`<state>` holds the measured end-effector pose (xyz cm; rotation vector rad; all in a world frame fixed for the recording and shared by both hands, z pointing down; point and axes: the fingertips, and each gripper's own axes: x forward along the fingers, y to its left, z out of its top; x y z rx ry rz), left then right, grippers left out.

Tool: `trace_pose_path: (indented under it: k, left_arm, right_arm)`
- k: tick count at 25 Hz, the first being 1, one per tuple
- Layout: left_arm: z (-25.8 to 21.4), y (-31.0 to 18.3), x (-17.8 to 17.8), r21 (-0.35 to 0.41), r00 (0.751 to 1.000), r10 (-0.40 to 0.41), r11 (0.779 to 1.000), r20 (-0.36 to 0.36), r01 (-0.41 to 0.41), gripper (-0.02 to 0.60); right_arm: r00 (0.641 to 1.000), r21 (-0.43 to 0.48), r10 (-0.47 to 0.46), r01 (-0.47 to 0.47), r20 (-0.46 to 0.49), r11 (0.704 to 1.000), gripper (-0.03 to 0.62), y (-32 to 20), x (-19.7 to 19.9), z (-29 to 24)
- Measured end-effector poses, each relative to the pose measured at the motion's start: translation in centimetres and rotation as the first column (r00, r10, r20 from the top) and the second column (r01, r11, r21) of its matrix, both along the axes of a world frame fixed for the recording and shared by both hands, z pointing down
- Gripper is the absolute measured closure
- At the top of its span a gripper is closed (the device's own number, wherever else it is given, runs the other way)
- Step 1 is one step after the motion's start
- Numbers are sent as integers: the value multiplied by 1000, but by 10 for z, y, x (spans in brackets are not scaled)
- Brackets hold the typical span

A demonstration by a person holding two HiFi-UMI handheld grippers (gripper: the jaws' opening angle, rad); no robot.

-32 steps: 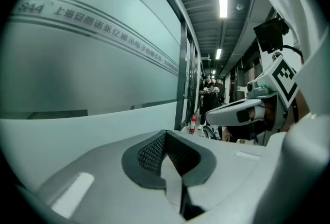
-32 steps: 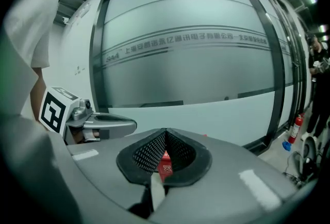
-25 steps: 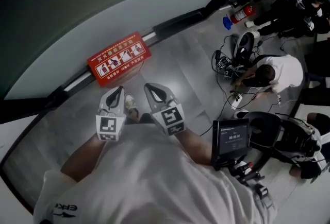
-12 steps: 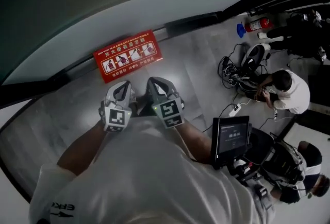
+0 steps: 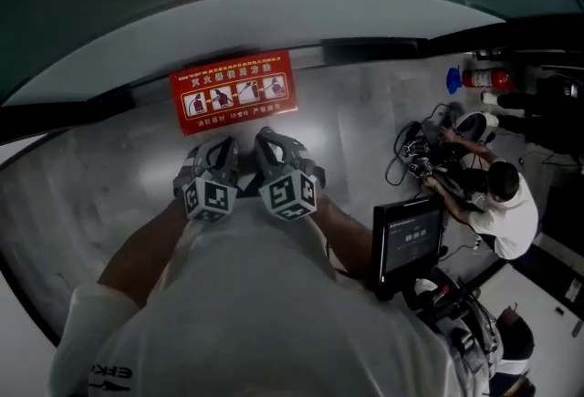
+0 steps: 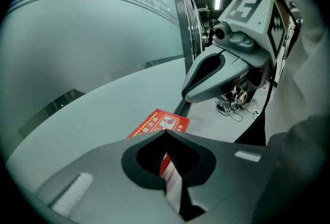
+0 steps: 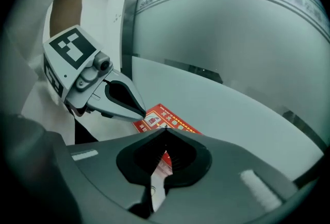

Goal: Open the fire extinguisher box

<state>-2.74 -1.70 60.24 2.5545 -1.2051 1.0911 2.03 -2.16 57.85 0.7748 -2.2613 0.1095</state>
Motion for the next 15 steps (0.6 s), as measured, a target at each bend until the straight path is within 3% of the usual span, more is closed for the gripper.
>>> trace_pose_path:
  k: [5,12,15]
  left_arm:
    - [35,-9,2,-15,994,-30,999,100,32,578]
    - [92,-8,-3,-57,976,-55,996,212,68,575]
    - [112,-3,-7,-92,966,-47,993,255,72,506]
  right_arm:
    - [989,2,-130,131,-64,991,582,-6,1,32]
    - [962,-7,-218,219,-165,976,580,-15,1,95]
    - [940,6,-256,264,-225,965,575,-14,-1,118]
